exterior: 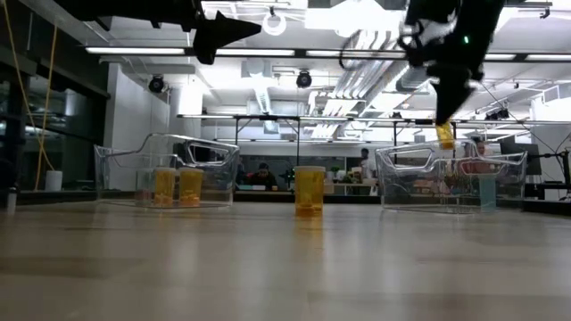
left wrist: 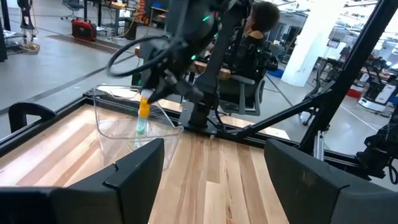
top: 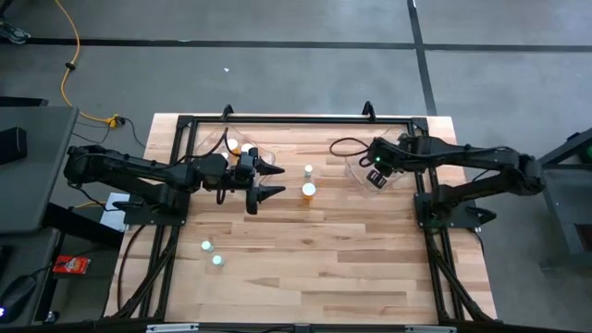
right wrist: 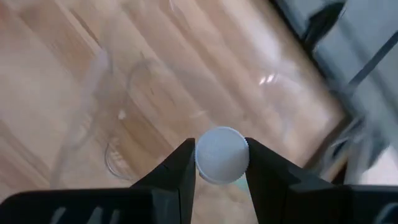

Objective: Pick and place medicine bottles into bin by pill shape (circle, oval)
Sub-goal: Put the orange tablet bottle into the right transparent bin

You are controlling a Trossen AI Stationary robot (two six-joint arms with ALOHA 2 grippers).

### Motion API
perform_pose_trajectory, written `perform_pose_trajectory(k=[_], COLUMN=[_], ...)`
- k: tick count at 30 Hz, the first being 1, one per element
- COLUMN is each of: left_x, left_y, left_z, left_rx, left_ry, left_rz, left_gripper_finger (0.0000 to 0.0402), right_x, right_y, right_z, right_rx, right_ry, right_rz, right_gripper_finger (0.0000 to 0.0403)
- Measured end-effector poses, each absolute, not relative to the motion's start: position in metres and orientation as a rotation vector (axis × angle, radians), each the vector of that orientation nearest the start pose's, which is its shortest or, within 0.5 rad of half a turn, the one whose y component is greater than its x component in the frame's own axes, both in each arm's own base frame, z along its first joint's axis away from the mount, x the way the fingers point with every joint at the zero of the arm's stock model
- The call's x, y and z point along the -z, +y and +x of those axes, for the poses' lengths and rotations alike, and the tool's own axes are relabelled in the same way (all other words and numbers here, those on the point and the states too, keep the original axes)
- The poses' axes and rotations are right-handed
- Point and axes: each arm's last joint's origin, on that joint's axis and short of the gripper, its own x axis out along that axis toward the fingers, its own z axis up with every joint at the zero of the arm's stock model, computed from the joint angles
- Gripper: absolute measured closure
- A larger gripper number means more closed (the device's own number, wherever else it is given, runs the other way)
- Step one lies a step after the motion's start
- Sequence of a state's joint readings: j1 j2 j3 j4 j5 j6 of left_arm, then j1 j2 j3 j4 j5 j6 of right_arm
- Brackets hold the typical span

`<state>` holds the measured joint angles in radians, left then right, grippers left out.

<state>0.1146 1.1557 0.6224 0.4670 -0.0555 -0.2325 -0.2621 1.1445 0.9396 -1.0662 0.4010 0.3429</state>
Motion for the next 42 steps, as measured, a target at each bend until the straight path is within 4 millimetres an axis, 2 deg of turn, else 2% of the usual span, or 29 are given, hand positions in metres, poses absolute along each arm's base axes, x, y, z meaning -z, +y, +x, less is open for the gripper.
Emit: perform_pose_trajectory(k=[8,15,23,28,33,39,42], left_x=[-0.266,-0.266,-0.266,-0.266,-0.266,-0.266,-0.266], left_y=[0.031,0.031,0.032,0.032,0.032,0.032,0.032], left_z=[0.250,0.250,0.249,0.249,0.249,0.249,0.249], left_rx=[-0.183,-0.197,-0.216,-0.216,-0.216,-0.216,-0.216], left_ry=[0.045,0.043,0.040,0.040,0.040,0.041,0.041], left_rz=[-0.236,-0.236,-0.233,-0.233,-0.233,-0.232,-0.232], left_gripper_finger=[0.0133,0.0133,0.0133,0.0133,0.0133,0.0133,0.0133], right_x=[-0.210,-0.190,-0.178,-0.178,-0.178,-0.178,-0.185], right_y=[-0.088,-0.094,-0.095,-0.096,-0.096,-0.095,-0.096], right_z=[0.159,0.156,0.152,0.154,0.154,0.154,0.156], right_rx=[0.899,0.959,1.004,1.003,1.002,0.982,0.974], right_ry=[1.160,1.079,1.049,1.032,1.025,1.028,1.003], right_rz=[0.491,0.563,0.567,0.567,0.568,0.583,0.582], right_gripper_finger=[0.0302,0.0302,0.0302,0.0288,0.0260,0.0207,0.0187])
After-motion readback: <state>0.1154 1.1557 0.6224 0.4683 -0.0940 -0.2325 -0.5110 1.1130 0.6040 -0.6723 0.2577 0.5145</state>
